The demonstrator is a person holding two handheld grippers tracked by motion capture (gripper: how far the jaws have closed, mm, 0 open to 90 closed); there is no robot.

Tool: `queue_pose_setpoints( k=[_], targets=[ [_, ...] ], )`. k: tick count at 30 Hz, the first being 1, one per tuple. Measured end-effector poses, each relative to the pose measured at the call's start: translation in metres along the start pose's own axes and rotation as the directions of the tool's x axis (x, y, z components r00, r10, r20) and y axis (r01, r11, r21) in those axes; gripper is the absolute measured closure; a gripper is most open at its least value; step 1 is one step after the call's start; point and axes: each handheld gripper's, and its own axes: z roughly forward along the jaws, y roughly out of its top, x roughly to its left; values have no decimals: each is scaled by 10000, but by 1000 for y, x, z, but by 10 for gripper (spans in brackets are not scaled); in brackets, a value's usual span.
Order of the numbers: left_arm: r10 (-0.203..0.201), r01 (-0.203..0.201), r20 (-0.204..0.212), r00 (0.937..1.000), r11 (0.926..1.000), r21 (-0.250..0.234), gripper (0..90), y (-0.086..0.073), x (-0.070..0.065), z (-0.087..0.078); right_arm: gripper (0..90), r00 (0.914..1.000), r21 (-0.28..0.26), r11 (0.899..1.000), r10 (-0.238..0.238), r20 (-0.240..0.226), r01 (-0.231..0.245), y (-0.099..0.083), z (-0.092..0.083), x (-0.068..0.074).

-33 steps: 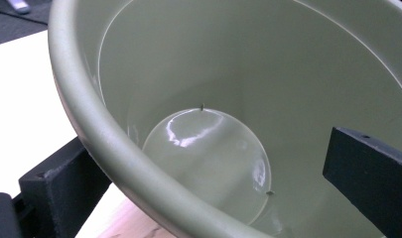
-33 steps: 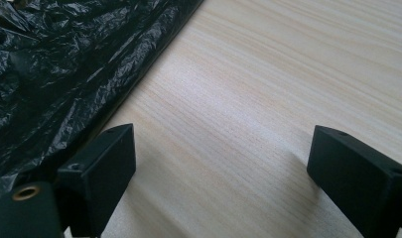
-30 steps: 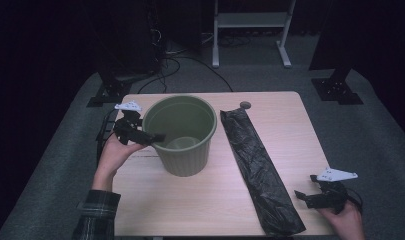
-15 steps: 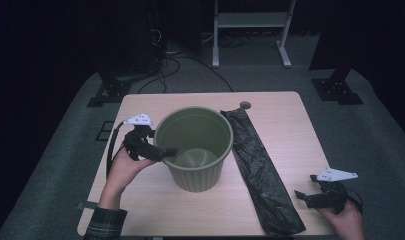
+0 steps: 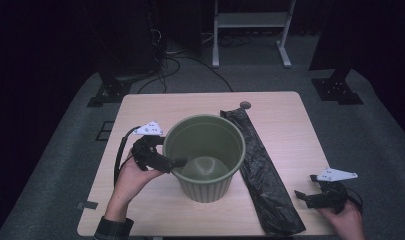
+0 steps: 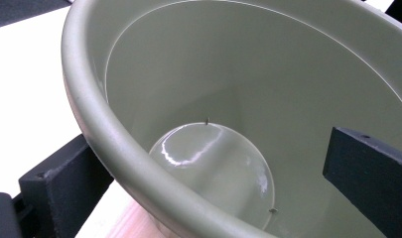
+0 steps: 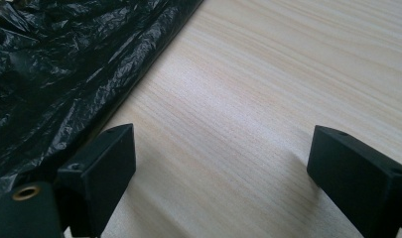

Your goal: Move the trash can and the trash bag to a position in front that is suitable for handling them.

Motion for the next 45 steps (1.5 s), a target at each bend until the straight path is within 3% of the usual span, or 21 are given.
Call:
queue_pose_setpoints(
  k=[20,23,28,37,45],
  targets=[
    [28,-40,850,9964,9999,142,0,-3,-35,12,102,10000,1,10000,-2,1,2,0,0,0],
    [109,-89,918,9957,9997,-221,0,-3,-36,10,102,10000,-9,10000,-1,0,1,0,0,0],
    [143,-78,745,9971,9962,-868,0,0,-31,-7,103,9998,-1,9999,141,132,-141,1,1,3],
    [244,-219,126,9996,9850,-1710,0,-2,-33,-50,111,9989,-22,9989,464,-93,-464,3,-1,2],
    [88,-159,-444,9990,9865,-1628,0,-25,-36,-77,120,9972,-343,9970,688,-288,-698,8,-7,2]
  ],
)
